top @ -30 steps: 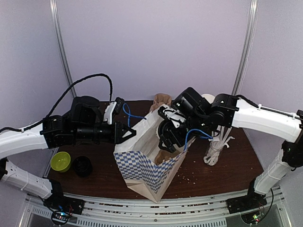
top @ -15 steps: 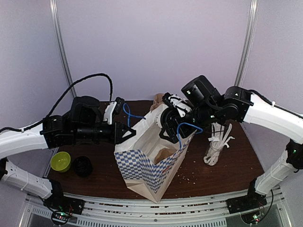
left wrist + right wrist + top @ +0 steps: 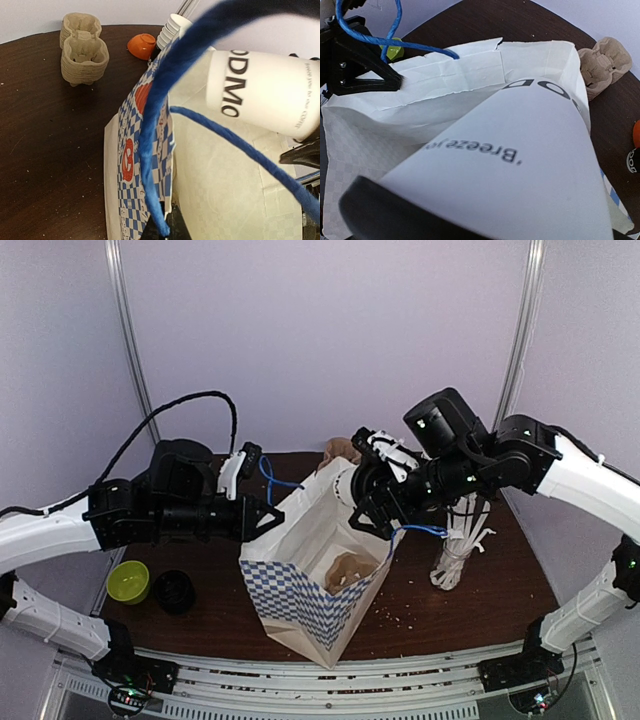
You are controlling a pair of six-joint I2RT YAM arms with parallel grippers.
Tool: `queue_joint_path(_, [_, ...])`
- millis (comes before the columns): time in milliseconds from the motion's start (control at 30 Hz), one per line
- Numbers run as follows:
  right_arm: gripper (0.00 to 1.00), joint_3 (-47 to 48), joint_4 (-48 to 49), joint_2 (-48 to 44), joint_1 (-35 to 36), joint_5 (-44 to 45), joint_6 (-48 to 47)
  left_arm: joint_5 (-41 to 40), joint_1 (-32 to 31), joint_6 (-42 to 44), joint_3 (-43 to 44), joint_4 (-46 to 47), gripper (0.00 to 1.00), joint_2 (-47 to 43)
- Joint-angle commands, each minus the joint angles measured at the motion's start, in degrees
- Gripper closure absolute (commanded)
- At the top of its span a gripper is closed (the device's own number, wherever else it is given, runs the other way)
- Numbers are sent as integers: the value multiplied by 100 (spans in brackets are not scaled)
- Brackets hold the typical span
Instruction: Pack the takeout coffee
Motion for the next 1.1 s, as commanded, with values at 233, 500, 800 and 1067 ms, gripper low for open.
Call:
queue_joint_path(233, [7, 749, -232, -732, -16, -339, -484, -1085, 111, 660, 1000, -1009, 100, 108])
queue_joint_path(500, [7, 635, -109, -938, -18, -964, -504, -852, 511, 780, 896, -1030, 98, 51])
queue_joint_path(800, [7, 528, -491, -1016, -19, -1107, -645, -972, 535, 797, 949, -1163, 46, -126])
queue_joint_path(1067, [7, 476, -527, -1184, -19, -1863, -729, -1061, 535, 1526, 1475, -1212, 2, -696])
